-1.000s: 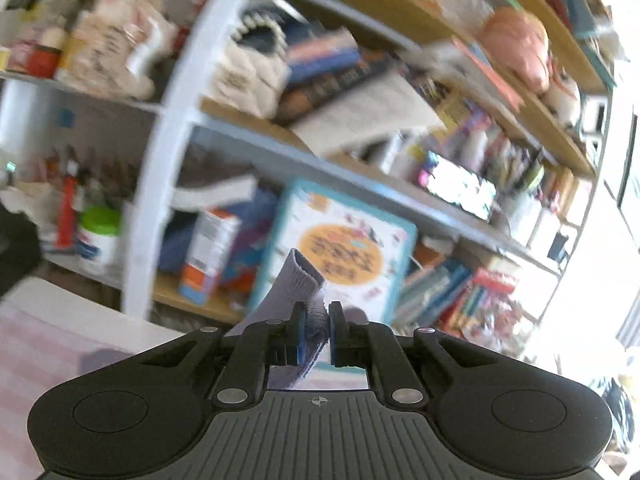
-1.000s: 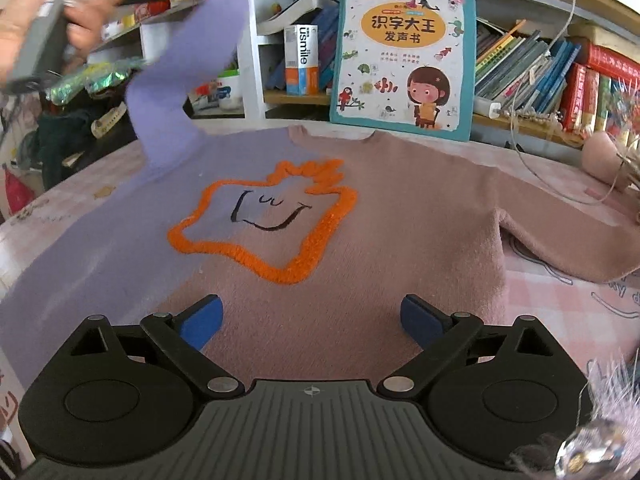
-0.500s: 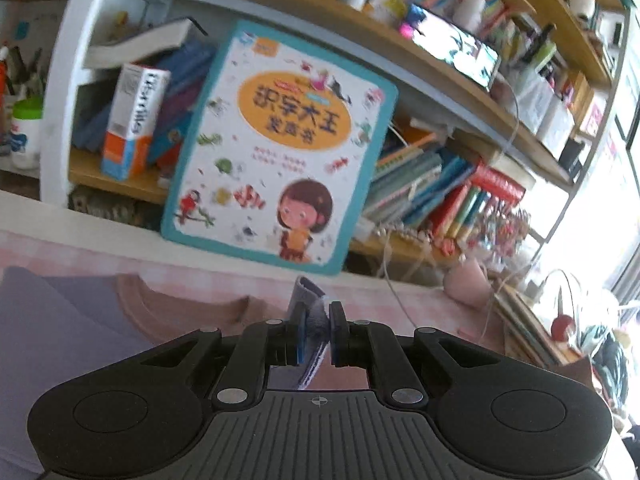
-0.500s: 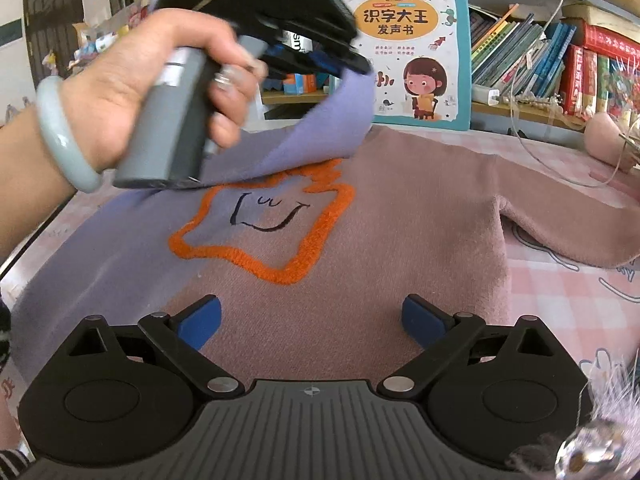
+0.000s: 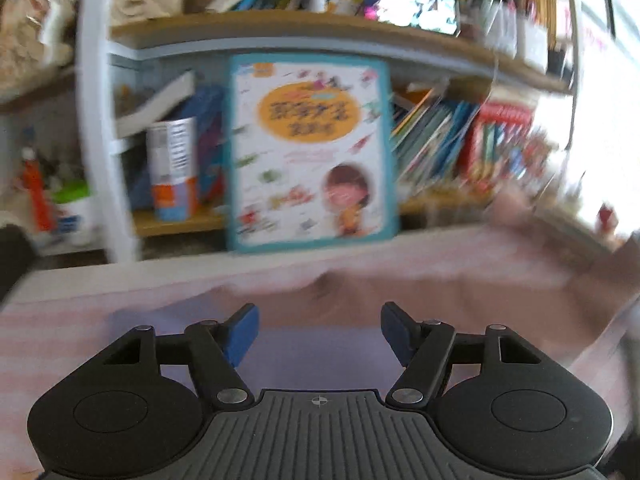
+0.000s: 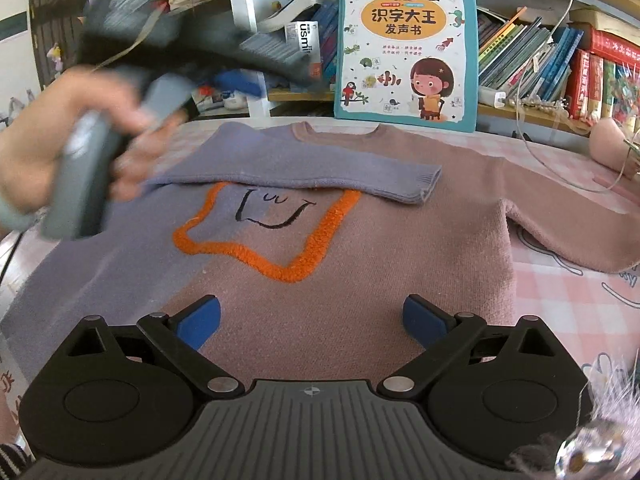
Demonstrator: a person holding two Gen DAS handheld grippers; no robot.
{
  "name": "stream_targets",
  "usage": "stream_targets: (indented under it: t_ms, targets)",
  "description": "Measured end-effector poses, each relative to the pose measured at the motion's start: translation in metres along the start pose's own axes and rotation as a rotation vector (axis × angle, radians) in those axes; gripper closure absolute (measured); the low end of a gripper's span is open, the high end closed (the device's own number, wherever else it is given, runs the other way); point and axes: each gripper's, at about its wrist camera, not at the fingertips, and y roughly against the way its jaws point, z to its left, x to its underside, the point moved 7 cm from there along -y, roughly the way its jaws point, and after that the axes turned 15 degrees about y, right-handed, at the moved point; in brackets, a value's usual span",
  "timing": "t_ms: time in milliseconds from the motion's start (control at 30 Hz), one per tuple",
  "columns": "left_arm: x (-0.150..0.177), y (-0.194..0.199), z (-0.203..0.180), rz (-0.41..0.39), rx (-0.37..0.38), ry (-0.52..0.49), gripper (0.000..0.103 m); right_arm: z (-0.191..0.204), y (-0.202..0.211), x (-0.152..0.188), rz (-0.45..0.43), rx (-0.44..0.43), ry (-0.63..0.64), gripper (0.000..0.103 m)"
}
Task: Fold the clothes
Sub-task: 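Fold the lavender sleeve across the sweatshirt front with the left tool, then pinch the folded lavender side with the left tool and straighten it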
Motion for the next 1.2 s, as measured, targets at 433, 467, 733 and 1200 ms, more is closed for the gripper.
stream_targets:
  t_ms: [433,467,733,1200]
  targets:
    - [0.075,0.067,0.100,0.039,-0.260,-0.112,0.024,0.005,-0.002,0.000,0.027,0.013,0.040,0.001]
    - [0.078,0.069,0.106,0.044,-0.264,-0.091,0.025,0.005,-0.002,0.000,0.030,0.017,0.046,0.001]
    - [0.086,0.077,0.155,0.072,-0.150,0.206,0.086,0.008,-0.004,0.000,0.043,0.032,0.073,0.000]
    - [0.086,0.087,0.194,0.036,-0.142,0.376,0.097,0.023,-0.017,-0.010,0.041,-0.010,0.110,0.000]
